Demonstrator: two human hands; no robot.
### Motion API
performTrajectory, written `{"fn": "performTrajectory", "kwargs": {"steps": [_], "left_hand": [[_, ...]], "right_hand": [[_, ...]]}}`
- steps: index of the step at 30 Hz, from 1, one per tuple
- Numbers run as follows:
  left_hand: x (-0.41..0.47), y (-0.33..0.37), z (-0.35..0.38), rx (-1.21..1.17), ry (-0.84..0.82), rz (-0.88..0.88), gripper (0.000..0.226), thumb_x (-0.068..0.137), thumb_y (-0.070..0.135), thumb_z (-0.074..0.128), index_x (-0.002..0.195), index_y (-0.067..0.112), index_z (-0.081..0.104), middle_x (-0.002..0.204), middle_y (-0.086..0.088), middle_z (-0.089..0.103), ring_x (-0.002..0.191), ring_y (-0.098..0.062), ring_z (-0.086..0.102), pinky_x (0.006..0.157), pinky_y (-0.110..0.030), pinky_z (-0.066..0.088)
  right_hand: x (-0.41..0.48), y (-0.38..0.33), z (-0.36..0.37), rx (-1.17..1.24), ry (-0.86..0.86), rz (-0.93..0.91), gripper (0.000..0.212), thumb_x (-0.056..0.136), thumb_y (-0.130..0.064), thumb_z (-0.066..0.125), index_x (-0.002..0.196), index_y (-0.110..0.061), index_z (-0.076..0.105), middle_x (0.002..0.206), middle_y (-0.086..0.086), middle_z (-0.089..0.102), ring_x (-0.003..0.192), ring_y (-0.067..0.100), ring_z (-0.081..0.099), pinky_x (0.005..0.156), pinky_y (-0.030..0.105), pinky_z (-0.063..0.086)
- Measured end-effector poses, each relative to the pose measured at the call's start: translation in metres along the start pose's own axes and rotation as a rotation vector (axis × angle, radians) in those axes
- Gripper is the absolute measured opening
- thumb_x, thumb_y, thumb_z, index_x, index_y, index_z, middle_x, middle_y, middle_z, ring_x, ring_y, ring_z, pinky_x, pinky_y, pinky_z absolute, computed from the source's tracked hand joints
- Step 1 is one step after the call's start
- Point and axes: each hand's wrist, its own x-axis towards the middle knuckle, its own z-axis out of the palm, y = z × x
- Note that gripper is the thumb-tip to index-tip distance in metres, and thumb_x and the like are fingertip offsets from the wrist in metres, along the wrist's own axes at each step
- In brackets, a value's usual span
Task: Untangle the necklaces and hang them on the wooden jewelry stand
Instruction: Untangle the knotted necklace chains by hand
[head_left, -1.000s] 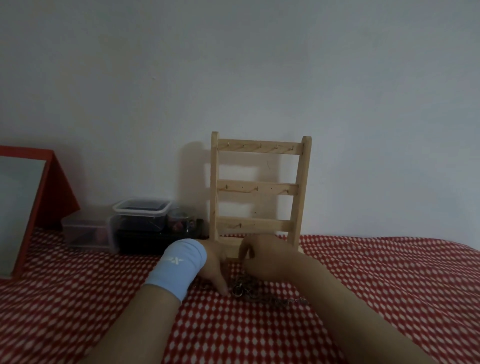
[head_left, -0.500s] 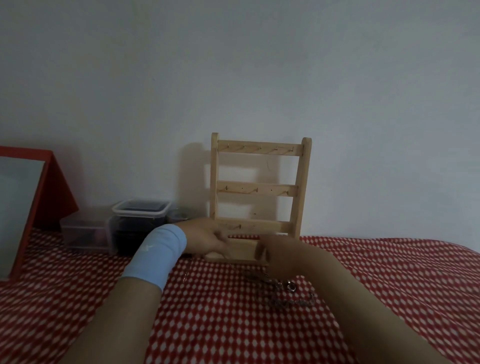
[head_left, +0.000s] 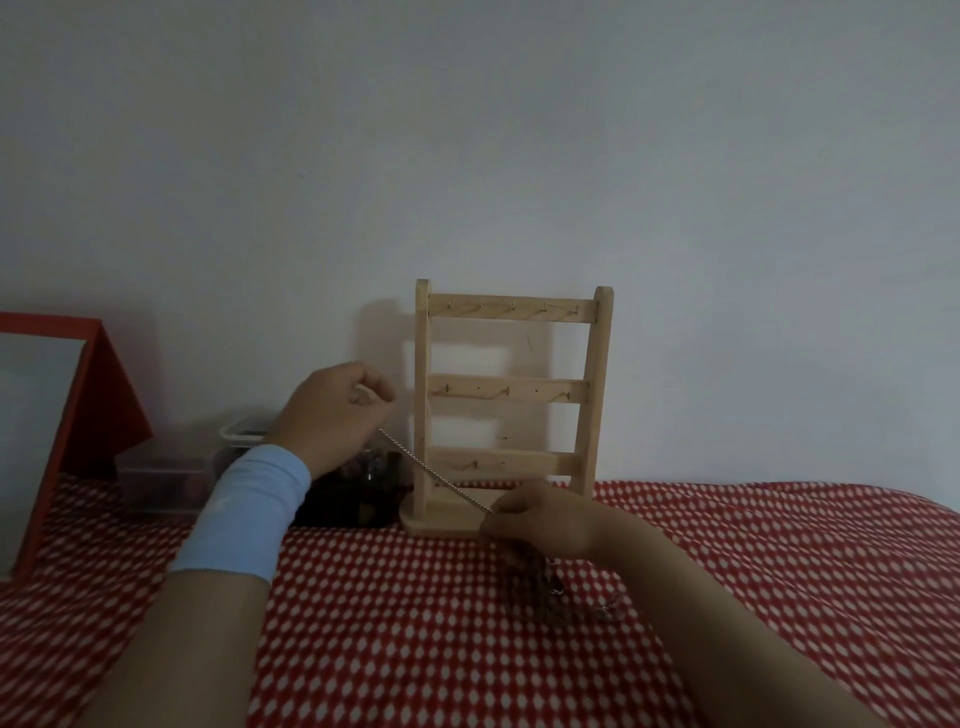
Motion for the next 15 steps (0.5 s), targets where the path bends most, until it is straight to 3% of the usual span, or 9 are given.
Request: {"fn": "performTrajectory", "kwargs": {"steps": [3, 5, 8, 12, 15], "left_hand": [[0.001, -0.011, -0.005, 0.137, -0.126, -0.082, 0.020, 0.088, 0.008, 0.054, 0.089, 0.022, 0.067, 0.075, 0.004, 0.060, 0.066, -0.016, 0.059, 0.056, -0.024, 0.040], [0.000, -0.012, -0.005, 0.123, -0.395, -0.250, 0.022, 0.092, 0.008, 0.052, 0.109, 0.018, 0.064, 0.076, -0.004, 0.064, 0.060, -0.020, 0.062, 0.054, -0.026, 0.048], [-0.005, -0.005, -0.003, 0.112, -0.787, -0.461, 0.036, 0.099, 0.020, 0.052, 0.135, 0.016, 0.047, 0.092, -0.012, 0.074, 0.078, -0.025, 0.072, 0.075, -0.036, 0.060], [-0.005, 0.014, 0.010, 0.278, -0.837, -0.312, 0.042, 0.098, 0.035, 0.052, 0.137, 0.021, 0.048, 0.112, -0.001, 0.068, 0.097, -0.014, 0.066, 0.084, -0.027, 0.054], [-0.005, 0.026, 0.027, 0.188, -0.744, -0.122, 0.040, 0.097, 0.040, 0.052, 0.136, 0.028, 0.050, 0.112, 0.008, 0.065, 0.103, -0.009, 0.060, 0.094, -0.026, 0.048]], "right_hand": [[-0.003, -0.002, -0.004, 0.052, 0.067, 0.003, 0.036, 0.108, -0.036, 0.046, 0.088, -0.020, 0.071, 0.063, -0.006, 0.064, 0.054, 0.003, 0.060, 0.059, 0.016, 0.048], [-0.003, -0.005, -0.006, 0.105, 0.104, -0.039, 0.036, 0.108, -0.036, 0.044, 0.091, -0.018, 0.070, 0.058, -0.005, 0.058, 0.054, 0.008, 0.060, 0.061, 0.021, 0.051], [-0.003, -0.011, -0.005, 0.213, 0.086, -0.103, 0.037, 0.108, -0.037, 0.045, 0.096, -0.013, 0.072, 0.057, -0.001, 0.049, 0.051, 0.012, 0.050, 0.057, 0.026, 0.048], [-0.003, -0.019, -0.005, 0.300, 0.038, -0.110, 0.036, 0.108, -0.032, 0.047, 0.101, -0.007, 0.072, 0.057, -0.008, 0.045, 0.049, 0.007, 0.040, 0.051, 0.023, 0.039], [-0.006, -0.022, -0.007, 0.411, 0.002, -0.115, 0.023, 0.105, -0.014, 0.050, 0.104, -0.006, 0.071, 0.060, -0.006, 0.044, 0.053, 0.009, 0.037, 0.052, 0.025, 0.033]]}}
